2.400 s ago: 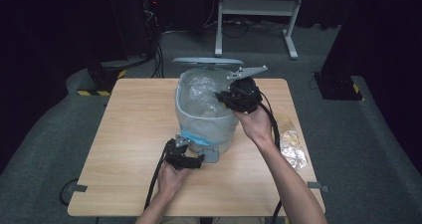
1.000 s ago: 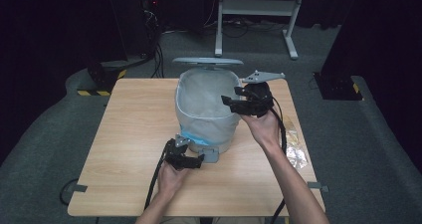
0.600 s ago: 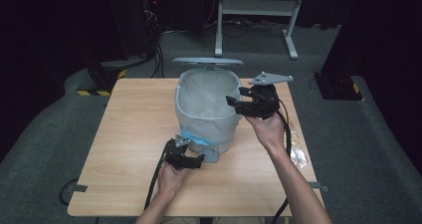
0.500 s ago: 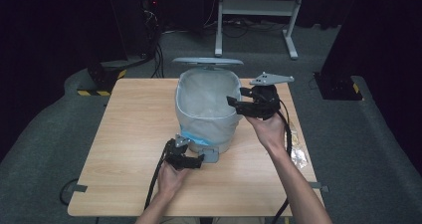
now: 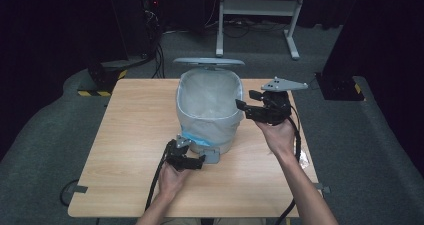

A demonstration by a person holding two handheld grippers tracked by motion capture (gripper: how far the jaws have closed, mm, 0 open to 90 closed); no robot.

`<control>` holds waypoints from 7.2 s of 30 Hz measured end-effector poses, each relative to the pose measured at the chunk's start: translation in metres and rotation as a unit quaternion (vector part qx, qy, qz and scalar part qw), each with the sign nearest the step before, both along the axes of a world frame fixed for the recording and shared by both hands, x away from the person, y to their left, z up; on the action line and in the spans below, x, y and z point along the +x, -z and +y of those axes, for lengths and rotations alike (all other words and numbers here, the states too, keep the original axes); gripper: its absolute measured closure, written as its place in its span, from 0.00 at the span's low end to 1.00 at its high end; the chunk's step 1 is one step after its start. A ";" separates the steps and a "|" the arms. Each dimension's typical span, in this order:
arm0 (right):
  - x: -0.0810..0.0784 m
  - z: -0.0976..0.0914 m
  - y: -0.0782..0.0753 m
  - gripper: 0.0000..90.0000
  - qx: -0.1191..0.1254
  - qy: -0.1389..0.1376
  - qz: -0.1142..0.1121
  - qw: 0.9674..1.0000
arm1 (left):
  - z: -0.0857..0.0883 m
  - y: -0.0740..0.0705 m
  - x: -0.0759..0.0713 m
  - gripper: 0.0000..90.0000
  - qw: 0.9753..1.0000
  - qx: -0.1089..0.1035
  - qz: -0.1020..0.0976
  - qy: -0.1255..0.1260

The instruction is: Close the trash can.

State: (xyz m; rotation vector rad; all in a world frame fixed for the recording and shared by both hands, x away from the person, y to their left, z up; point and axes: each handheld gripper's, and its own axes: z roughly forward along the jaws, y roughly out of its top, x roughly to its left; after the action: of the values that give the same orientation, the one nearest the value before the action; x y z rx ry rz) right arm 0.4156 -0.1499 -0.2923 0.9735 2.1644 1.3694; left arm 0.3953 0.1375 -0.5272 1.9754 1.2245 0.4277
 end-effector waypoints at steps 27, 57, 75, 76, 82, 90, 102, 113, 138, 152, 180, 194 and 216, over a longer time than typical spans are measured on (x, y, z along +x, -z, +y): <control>-0.027 -0.048 0.025 0.45 0.017 0.031 -0.006 0.999 | 0.000 0.000 0.000 0.01 1.000 0.005 0.000 0.003; -0.035 -0.079 0.072 0.40 0.005 0.085 0.019 0.996 | 0.000 0.000 -0.001 0.01 1.000 0.003 -0.002 0.000; -0.029 -0.100 0.125 0.40 -0.003 0.139 0.049 0.989 | 0.000 0.000 -0.001 0.01 1.000 0.003 -0.002 0.000; -0.029 -0.101 0.129 0.40 -0.004 0.142 0.051 0.989 | 0.000 0.000 -0.001 0.01 1.000 0.003 -0.002 0.000; -0.027 -0.102 0.145 0.40 -0.015 0.156 0.057 0.986 | 0.000 0.000 0.000 0.01 1.000 0.007 0.000 0.003; -0.018 -0.105 0.163 0.41 -0.026 0.175 0.077 0.981 | 0.000 0.000 -0.001 0.01 1.000 0.005 -0.002 0.001; -0.010 -0.107 0.187 0.41 -0.048 0.198 0.097 0.974 | 0.000 0.000 -0.001 0.01 1.000 0.003 -0.003 0.000; 0.003 -0.104 0.203 0.40 -0.079 0.211 0.103 0.969 | -0.001 0.000 -0.001 0.01 1.000 0.005 -0.004 -0.001; 0.021 -0.098 0.222 0.52 -0.102 0.231 0.118 0.960 | -0.002 0.000 -0.002 0.01 1.000 0.007 -0.011 -0.002; 0.020 -0.098 0.225 0.79 -0.102 0.227 0.123 0.961 | -0.002 0.000 -0.002 0.01 1.000 0.004 -0.005 -0.002; 0.017 -0.096 0.218 0.98 -0.117 0.217 0.115 0.962 | 0.000 0.000 -0.001 0.01 1.000 0.004 -0.003 -0.002; 0.004 -0.094 0.194 0.99 -0.088 0.187 0.096 0.974 | -0.001 0.000 -0.001 0.01 1.000 0.004 -0.003 -0.002; -0.009 -0.088 0.173 0.99 -0.062 0.143 0.078 0.985 | -0.001 0.000 -0.001 0.01 1.000 0.004 -0.003 -0.001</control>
State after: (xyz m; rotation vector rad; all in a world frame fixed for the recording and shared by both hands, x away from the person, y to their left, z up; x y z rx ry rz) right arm 0.4065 -0.2382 -0.4656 1.3204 2.0901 1.0430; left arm 0.3943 0.1369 -0.5270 1.9776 1.2234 0.4406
